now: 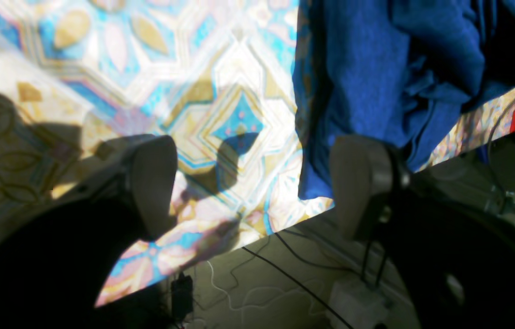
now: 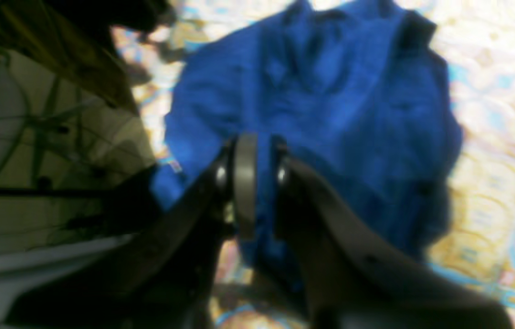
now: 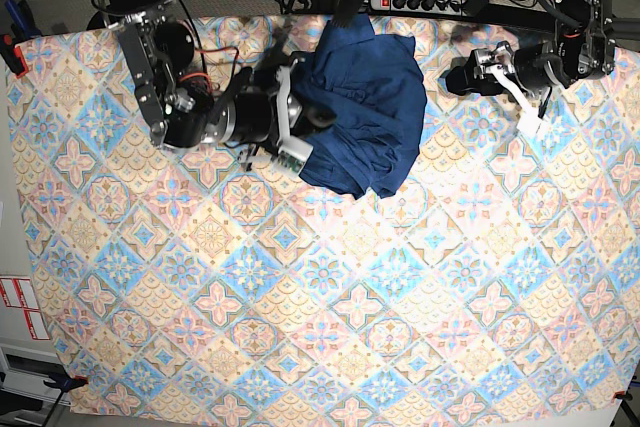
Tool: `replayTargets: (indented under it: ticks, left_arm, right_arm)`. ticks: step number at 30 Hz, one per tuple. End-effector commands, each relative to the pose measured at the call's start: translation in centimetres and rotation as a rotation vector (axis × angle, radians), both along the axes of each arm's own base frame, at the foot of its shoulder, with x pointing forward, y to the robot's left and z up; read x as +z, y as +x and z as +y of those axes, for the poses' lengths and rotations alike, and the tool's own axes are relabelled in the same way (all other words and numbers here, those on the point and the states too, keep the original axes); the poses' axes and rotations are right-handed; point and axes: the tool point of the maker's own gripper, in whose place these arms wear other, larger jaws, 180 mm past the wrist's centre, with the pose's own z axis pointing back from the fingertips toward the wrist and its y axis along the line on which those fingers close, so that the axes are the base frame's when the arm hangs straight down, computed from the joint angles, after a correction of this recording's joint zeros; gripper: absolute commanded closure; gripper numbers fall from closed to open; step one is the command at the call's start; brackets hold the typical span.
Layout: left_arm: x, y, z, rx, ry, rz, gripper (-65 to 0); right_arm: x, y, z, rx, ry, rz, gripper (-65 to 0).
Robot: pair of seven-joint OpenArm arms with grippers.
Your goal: Fold the T-shirt properly
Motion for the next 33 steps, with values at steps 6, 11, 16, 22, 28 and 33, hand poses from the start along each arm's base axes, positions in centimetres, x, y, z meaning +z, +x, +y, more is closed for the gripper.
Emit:
replayTargets:
  ticks: [6,11,16,22,28,33]
  left_arm:
    - [0.7,0.5,0.4,-0.003,0.004,-0.027,-51.2]
    - [0.7,0.5,0.5,-0.004,0.005,-0.027,-51.2]
    - [0.7,0.5,0.5,-0.004,0.006,-0.026,-51.2]
    - [0.6,0.5,0.4,-0.007,0.005,-0.025,-51.2]
    - [0.7,0.6,0.4,-0.005,0.003,-0.027,-51.2]
    - [0.7,0.6,0.4,-0.005,0.003,-0.027,-51.2]
  right_arm:
    - [2.3,0.2,0.2,0.023,0.040,-0.074,-5.1]
    - [1.3,2.0,-1.9,-0.037,-0.054,-0.121,-10.8]
    - [-1.4,3.7,-5.0,-0.102,-0.186,-0.110,-27.0]
    - [-2.7,3.9,-5.2,-0.131,-0.185,-0.060,-26.2]
    - [-3.3,4.5,-3.8,-0.143,-0.152,-0.026,-26.4]
    - [-3.6,4.3,-2.4,-0.145,-0.122,0.003,-26.4]
